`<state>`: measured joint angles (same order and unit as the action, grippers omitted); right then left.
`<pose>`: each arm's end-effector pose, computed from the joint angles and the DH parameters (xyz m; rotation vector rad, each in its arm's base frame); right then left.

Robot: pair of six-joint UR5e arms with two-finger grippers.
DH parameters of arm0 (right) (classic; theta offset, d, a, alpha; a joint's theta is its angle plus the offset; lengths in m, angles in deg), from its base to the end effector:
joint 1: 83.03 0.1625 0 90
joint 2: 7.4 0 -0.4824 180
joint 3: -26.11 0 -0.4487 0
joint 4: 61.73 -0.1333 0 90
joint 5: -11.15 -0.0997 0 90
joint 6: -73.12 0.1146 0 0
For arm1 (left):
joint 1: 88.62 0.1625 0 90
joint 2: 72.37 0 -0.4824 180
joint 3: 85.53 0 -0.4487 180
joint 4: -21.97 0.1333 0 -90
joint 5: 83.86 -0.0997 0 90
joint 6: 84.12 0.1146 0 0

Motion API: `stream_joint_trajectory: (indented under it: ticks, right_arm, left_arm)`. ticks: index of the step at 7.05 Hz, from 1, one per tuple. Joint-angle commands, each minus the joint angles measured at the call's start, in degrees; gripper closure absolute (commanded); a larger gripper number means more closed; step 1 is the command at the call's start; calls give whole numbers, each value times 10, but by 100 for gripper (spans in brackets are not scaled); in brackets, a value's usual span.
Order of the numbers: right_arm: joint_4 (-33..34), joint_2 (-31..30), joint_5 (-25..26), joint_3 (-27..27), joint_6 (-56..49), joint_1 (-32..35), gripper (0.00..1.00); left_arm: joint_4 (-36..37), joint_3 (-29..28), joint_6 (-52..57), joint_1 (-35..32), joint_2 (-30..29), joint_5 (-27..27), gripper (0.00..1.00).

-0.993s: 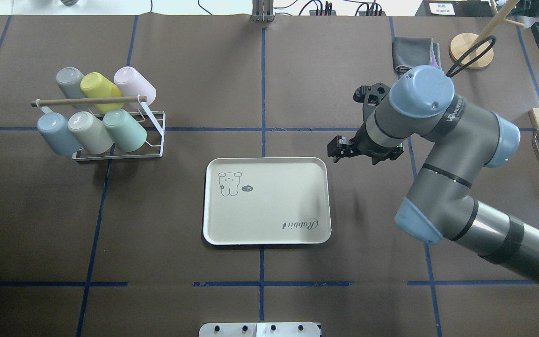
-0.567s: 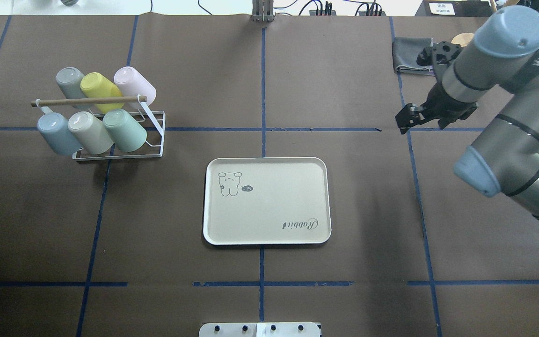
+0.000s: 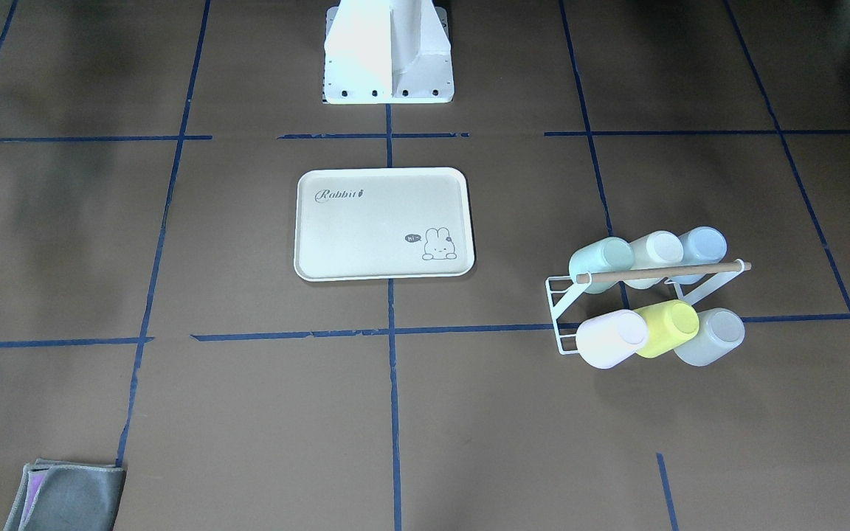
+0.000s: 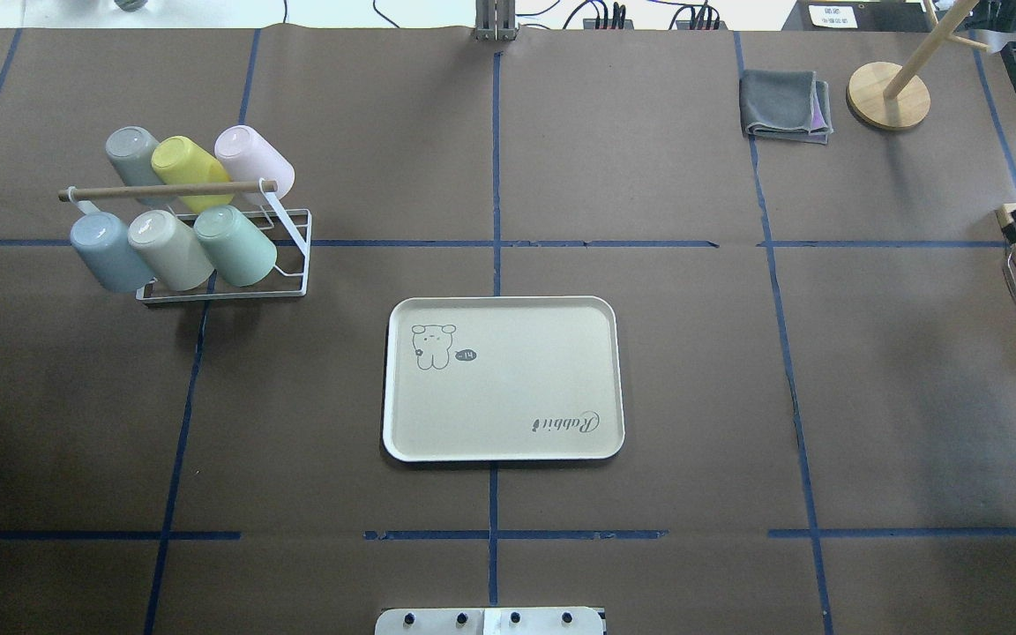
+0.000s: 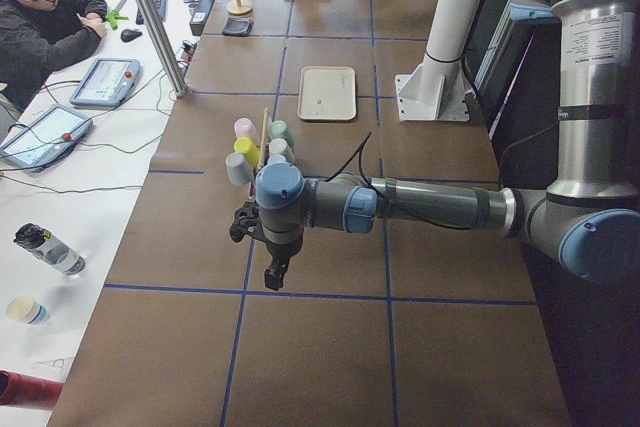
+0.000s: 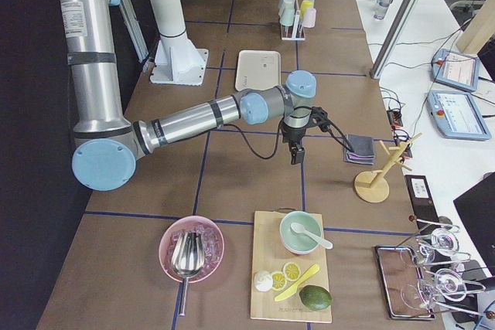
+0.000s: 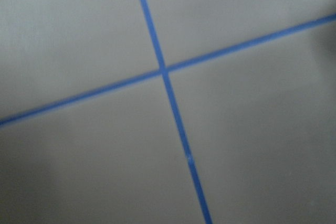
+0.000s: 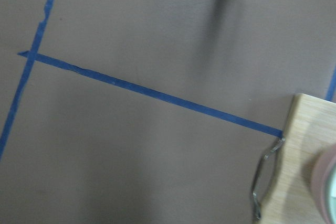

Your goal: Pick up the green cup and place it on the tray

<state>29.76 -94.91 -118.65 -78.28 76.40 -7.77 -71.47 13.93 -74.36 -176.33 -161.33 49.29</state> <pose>-0.0870 -0.5663 0.5726 0.1469 -0.7245 -0.2841 -0.0329 -0.5516 0.6405 0.2463 0.7383 0.2776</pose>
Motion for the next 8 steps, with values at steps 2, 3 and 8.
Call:
stream_joint_trajectory:
  ticks: [2, 3, 8]
  right_arm:
    - [2, -77, -12, -4, -144, 78, 1]
    - [1, -76, -12, -5, -138, 78, 1]
    - [-1, -76, -12, -5, -137, 77, 1]
  left_arm:
    - [-66, 42, -58, 36, -28, 30, 0]
    - [-97, 61, -108, 86, -30, 25, 0]
    - [-16, 101, -138, 295, -210, -14, 0]
